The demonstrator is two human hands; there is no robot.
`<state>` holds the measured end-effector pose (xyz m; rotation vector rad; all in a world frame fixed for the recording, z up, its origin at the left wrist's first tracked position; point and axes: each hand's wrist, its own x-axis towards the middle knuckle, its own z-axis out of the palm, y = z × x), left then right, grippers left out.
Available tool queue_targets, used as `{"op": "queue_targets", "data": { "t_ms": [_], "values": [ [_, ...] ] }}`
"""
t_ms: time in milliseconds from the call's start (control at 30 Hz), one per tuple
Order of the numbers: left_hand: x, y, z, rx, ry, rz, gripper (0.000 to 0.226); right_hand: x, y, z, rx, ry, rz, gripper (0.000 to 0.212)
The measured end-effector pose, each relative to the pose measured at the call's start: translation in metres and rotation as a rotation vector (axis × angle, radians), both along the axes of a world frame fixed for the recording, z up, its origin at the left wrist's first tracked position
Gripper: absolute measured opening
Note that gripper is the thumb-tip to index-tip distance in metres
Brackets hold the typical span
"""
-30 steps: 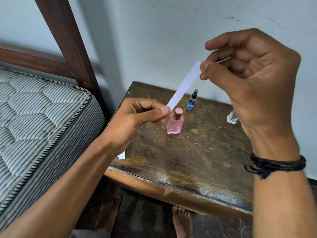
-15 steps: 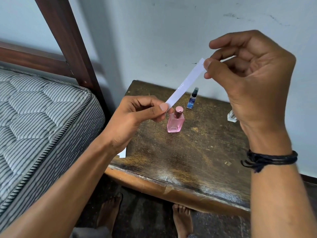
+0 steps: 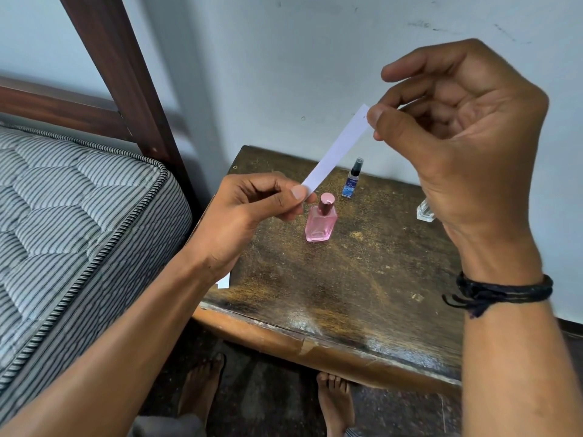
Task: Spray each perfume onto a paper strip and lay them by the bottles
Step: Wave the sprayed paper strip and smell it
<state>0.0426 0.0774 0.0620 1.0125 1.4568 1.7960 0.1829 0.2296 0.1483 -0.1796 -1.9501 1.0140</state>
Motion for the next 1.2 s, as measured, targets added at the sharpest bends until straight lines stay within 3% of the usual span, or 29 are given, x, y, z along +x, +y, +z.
{"op": "queue_targets", "data": {
  "t_ms": [767,1033,1200],
  "values": [
    [-0.001,0.002,-0.006,0.015,-0.016,-0.01,0.015,0.002,0.004,0.0,-0.064,-0.012,-0.023,0.027],
    [-0.001,0.002,-0.006,0.012,-0.027,-0.001,0.01,0.002,-0.002,0.003,-0.061,-0.045,0.026,0.026],
    [-0.001,0.003,-0.006,0.017,-0.036,-0.011,0.01,0.005,-0.007,0.008,-0.084,-0.1,0.166,0.028]
  ]
}}
